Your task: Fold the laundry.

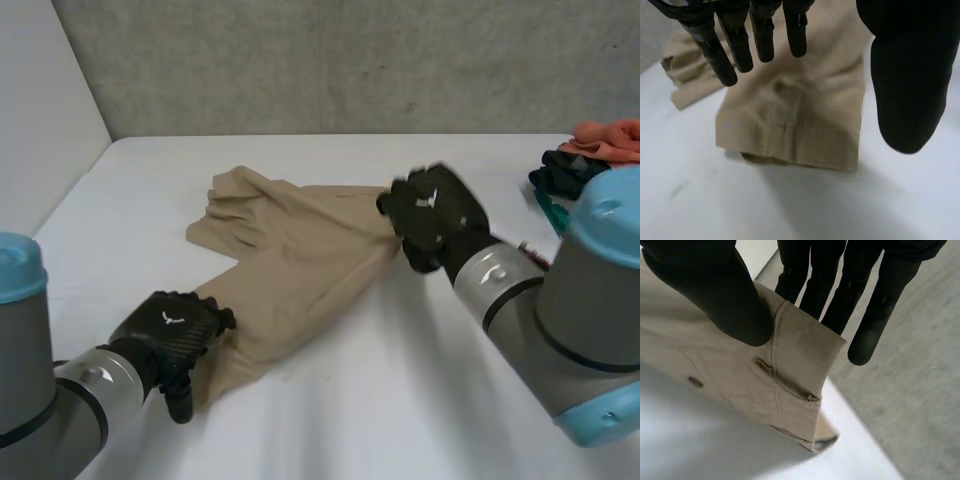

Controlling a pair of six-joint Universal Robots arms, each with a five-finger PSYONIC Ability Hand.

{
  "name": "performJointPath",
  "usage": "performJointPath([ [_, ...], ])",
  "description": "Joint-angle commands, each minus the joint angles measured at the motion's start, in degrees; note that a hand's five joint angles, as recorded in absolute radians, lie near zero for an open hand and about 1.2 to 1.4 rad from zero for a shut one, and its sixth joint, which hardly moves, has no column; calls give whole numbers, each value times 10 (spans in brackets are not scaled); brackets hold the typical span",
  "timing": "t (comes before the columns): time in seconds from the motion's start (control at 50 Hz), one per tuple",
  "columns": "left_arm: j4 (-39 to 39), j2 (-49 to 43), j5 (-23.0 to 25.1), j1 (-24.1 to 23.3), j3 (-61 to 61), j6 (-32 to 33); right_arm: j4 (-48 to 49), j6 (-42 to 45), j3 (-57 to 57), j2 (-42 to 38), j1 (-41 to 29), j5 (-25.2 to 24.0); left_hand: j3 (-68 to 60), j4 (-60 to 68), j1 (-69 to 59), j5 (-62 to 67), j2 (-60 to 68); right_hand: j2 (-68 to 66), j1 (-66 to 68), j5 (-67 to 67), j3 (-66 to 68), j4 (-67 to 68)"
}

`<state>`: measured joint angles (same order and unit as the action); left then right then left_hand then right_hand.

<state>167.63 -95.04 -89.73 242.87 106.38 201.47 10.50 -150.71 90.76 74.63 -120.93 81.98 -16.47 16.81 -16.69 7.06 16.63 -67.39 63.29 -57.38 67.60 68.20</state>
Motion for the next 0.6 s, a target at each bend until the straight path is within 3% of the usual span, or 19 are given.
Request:
performJointPath([
  [0.02, 30, -44, 1, 9, 0, 1, -11, -69, -17, 46, -4, 9, -40, 37, -38, 34, 38, -126, 167, -126, 124, 118],
  [0.26, 112, -123, -8, 11, -26, 6, -56, -73, -58, 13, -12, 84, -85, 82, -83, 79, 84, -126, 167, -126, 124, 118],
  [0.48, 128, -169, -8, 4, -53, 10, -61, -75, -56, 15, -20, 86, -153, 149, -150, 147, 151, -126, 167, -126, 124, 118],
  [0.6, 168, -185, -12, -4, -62, 27, -61, -74, -55, 16, -17, 86, -416, 413, -414, 411, 415, -126, 167, -126, 124, 118],
])
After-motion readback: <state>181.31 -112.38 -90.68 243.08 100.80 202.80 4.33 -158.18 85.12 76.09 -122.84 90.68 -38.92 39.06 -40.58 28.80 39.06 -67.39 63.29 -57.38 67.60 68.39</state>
